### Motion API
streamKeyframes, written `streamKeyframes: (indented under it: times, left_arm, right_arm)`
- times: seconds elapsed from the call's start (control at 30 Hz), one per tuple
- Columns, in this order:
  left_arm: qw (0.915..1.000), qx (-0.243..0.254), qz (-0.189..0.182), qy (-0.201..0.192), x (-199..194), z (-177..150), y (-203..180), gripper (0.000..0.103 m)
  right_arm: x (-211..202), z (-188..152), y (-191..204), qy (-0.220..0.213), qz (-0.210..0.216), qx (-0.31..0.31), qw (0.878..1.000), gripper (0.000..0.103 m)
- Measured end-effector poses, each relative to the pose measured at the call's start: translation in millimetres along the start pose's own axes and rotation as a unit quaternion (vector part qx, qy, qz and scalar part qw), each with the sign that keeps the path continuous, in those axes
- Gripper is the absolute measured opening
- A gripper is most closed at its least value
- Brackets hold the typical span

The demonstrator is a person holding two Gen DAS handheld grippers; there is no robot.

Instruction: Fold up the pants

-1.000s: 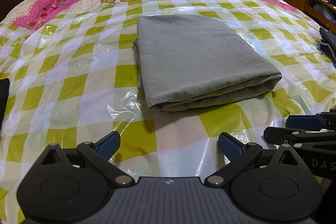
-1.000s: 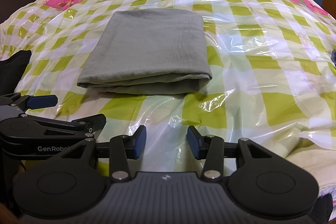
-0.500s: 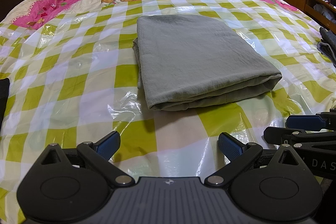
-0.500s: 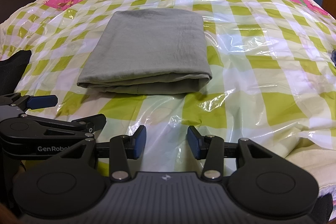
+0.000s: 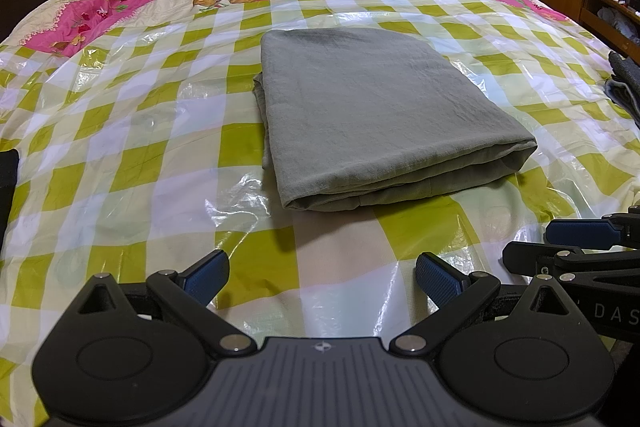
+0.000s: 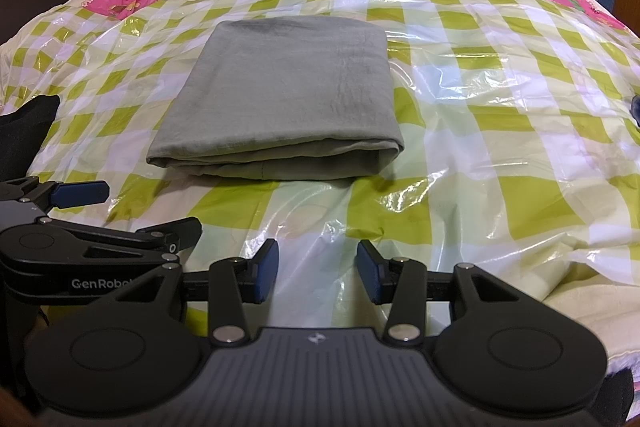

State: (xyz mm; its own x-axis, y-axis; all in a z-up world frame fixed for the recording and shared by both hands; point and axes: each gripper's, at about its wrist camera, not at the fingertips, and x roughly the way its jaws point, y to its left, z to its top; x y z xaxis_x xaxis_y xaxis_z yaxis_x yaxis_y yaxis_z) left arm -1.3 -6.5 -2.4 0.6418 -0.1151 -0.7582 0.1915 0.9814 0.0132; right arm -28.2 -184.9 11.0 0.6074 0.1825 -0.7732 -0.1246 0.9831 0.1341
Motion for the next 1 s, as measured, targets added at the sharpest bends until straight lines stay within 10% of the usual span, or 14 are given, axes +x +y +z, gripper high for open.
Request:
streamKeyframes:
  times: [1.0]
  left_arm:
    - [1.0000,0.005,0.005,-0.003,-1.9,0.6,-1.0,0.103]
  right_arm:
    - [-0.2,-0.5,-1.0,0.000,0.000,-0.001,1.000,0.044]
